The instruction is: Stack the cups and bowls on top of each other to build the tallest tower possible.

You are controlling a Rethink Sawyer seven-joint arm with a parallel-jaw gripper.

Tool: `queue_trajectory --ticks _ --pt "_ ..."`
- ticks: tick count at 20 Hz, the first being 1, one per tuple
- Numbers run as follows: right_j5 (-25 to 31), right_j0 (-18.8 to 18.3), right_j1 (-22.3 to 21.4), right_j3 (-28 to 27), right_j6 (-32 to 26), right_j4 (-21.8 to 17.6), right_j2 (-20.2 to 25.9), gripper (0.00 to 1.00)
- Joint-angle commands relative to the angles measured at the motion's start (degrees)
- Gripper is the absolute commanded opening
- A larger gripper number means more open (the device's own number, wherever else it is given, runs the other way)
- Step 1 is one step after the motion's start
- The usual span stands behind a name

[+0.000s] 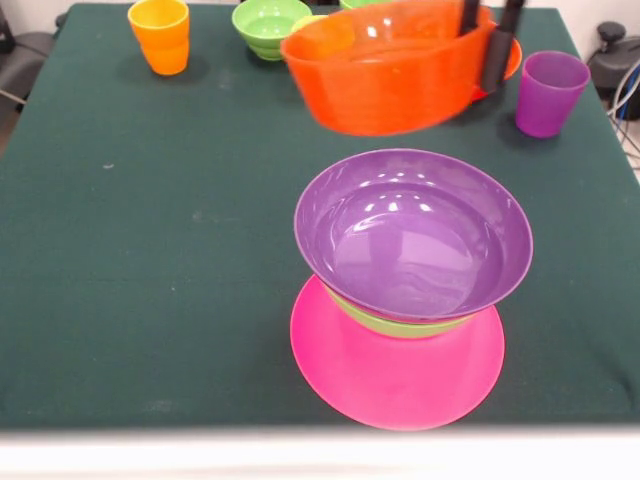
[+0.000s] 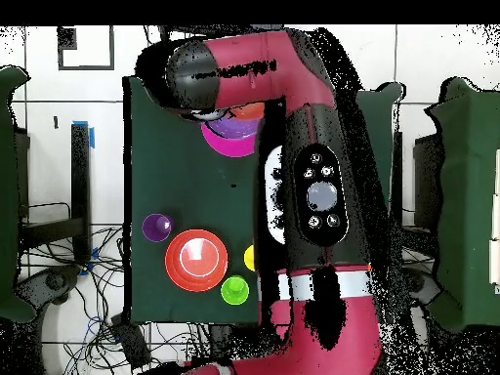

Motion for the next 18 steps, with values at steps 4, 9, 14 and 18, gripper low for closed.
queue_trajectory --ticks 4,9,14,18 --pt "8.75 3.71 7.71 -9.03 4.13 -2.01 -2.74 0.00" --pt "9.44 4.88 10.99 -13.66 4.14 -2.80 -3.94 0.00" --pt "9.04 5.93 12.10 -15.28 4.98 -2.49 -5.70 0.00" --pt "10.13 6.73 12.71 -15.50 6.03 -2.05 -7.57 0.00"
